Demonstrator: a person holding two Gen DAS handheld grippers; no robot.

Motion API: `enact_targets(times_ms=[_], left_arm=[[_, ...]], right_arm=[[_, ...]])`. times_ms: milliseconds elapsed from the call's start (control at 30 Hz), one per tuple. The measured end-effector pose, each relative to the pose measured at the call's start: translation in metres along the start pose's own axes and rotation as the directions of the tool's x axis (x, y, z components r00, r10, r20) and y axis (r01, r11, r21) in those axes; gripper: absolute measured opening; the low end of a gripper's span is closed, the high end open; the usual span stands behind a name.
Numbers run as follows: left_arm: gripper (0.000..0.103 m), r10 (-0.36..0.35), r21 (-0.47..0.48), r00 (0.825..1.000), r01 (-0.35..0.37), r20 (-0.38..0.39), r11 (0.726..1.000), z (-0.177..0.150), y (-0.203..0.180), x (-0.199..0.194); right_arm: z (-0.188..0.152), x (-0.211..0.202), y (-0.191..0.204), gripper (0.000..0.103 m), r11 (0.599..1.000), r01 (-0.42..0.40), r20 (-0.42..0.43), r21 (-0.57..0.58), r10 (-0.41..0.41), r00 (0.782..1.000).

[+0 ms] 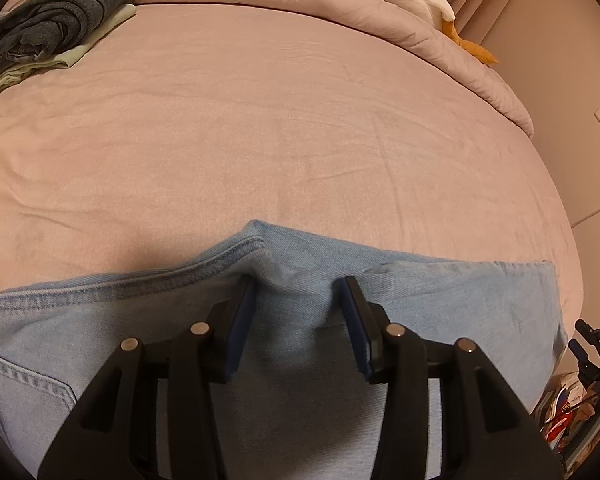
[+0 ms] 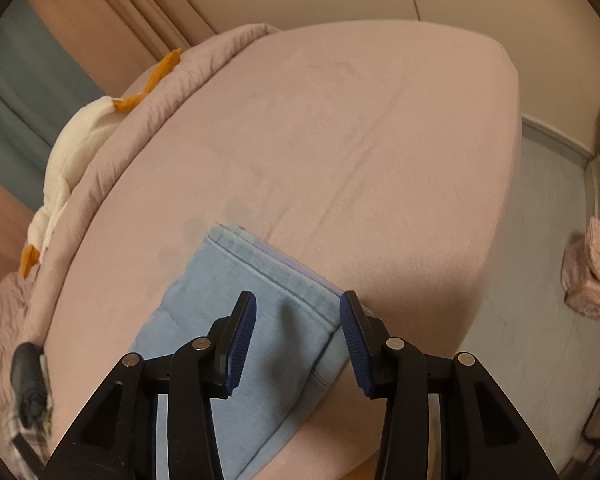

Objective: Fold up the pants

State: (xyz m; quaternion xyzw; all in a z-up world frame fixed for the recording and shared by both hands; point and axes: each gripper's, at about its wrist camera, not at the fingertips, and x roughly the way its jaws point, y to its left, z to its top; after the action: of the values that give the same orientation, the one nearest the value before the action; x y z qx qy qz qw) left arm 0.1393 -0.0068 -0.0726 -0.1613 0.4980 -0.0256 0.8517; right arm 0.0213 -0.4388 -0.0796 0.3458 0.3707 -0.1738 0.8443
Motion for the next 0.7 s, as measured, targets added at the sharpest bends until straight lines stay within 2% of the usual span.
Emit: enact_targets(times_ms=[167,400,533,700], left_arm=[[0.045,0.001,0.004,1.000,-0.001,0.002,1.000,0.000,-0.001,0.000],[0.046,0.000,0.007,1.000,0.000,0.006,1.000,0.000,-0.002,0.001],[0.046,0.001,0.008,1.000,-0.001,0.007,1.000,-0.001,-0.003,0.001],[0.047,0.005,0.013,1.000,-0.005,0.011,1.000,-0.002,-0.004,0.001]], right_arm=[[0.000,0.005,0.001,0.045,1.000,-0.020,-0.019,0.005,0.020,1.000],[0.000,0.018,0.003,0.044,0.998,0.054,-0.046,-0.015,-0.055,0.997],[0.002,0.008,-0.004,0.045,0.999,0.024,-0.046,0.022,-0.023,0.999],[0.000,0.015,-0.011,0.045,0.999,0.005,-0.074,0.051,-0.002,0.997]])
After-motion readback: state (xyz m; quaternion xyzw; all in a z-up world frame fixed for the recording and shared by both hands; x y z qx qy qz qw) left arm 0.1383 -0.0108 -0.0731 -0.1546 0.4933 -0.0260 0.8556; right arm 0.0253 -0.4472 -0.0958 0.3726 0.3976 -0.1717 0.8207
